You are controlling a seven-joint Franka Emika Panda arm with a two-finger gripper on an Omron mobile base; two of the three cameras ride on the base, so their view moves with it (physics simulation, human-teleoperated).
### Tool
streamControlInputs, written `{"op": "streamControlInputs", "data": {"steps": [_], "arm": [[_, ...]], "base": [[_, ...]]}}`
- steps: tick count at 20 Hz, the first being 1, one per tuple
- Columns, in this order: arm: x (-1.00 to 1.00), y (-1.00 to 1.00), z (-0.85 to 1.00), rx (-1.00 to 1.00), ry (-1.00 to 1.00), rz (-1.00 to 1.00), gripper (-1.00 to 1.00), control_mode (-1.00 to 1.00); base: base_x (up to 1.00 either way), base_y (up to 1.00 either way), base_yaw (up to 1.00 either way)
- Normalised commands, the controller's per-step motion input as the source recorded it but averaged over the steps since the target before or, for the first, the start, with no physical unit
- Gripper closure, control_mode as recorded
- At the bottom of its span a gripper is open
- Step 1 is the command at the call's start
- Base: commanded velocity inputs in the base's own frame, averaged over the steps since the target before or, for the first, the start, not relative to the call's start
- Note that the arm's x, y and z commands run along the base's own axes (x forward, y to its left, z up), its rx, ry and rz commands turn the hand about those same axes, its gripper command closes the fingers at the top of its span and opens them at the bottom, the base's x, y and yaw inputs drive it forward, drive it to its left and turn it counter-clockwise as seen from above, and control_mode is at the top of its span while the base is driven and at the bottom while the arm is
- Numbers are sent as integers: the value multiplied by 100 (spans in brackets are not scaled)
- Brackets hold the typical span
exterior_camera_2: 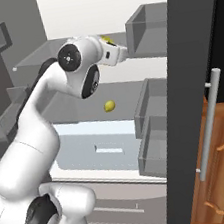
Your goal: Grab the lemons from the fridge, place them in the blender, close the lid, and turn on the blender to create a marinade.
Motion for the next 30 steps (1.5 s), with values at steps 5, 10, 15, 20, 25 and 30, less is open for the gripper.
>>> {"op": "streamControlInputs", "data": {"steps": [5, 10, 15, 20, 25, 30], "arm": [[-100, 76, 24, -11, 3, 9, 100, -100], [-100, 65, 0, -13, 23, 14, 100, -100], [-100, 23, -44, -2, 41, 17, 100, -100], [-95, -16, -100, -7, 25, 7, 100, -100], [-11, 7, -32, -8, 8, 2, 100, -100], [-12, 3, -25, -8, 11, 1, 100, -100]], "base": [[0, 0, 0], [0, 0, 0], [0, 0, 0], [0, 0, 0], [0, 0, 0], [0, 0, 0]]}}
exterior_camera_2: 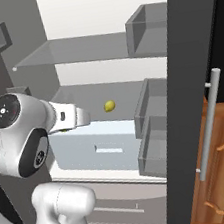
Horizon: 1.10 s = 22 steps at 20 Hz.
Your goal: Grab the lemons from the fridge, place them in the blender, close the lid, and turn on the blender to create a marinade.
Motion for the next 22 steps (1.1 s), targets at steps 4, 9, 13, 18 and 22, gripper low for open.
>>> {"op": "streamControlInputs", "data": {"steps": [4, 9, 13, 18, 22], "arm": [[-3, 0, 0, 0, 1, 0, 100, 100], [0, 0, 0, 0, 0, 0, 100, 100], [0, 0, 0, 0, 0, 0, 100, 100], [0, 0, 0, 0, 0, 0, 100, 100], [0, 0, 0, 0, 0, 0, 100, 100]], "base": [[-18, -10, 0], [-38, -46, 3], [-69, -39, 50], [-56, 0, 98], [-28, 0, 100]]}}
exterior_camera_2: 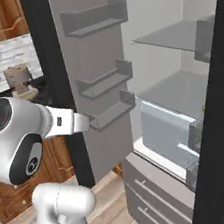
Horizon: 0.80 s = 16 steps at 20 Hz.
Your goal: Grab the lemons from the fridge, place them in the blender, close the lid, and turn on the blender to create a marinade.
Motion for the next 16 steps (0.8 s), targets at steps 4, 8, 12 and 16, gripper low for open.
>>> {"op": "streamControlInputs", "data": {"steps": [4, 8, 12, 16], "arm": [[0, 0, 0, 0, 0, 0, 100, 100], [0, 0, 0, 0, 0, 0, 100, 100], [0, 0, 0, 0, 0, 0, 100, 100], [0, 0, 0, 0, 0, 0, 100, 100]], "base": [[-24, 11, 100], [-30, 27, 100], [-30, 59, 96], [-29, 39, 97]]}}
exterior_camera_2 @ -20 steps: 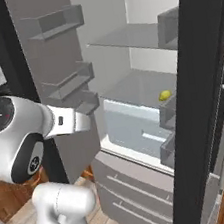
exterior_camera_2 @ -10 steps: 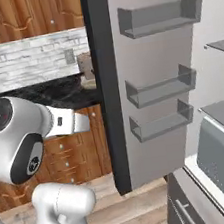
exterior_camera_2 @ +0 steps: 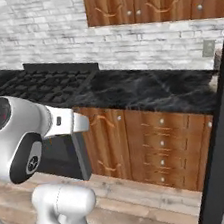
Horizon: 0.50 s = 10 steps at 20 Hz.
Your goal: Grab the lemons from the fridge, place them in the blender, close the lid, and turn on the blender to create a marinade.
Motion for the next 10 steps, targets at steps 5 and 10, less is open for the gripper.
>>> {"op": "streamControlInputs", "data": {"steps": [5, 10], "arm": [[0, 0, 0, 0, 0, 0, 100, 100], [0, 0, 0, 0, 0, 0, 100, 100]], "base": [[-22, 5, 100], [-18, 0, 100]]}}
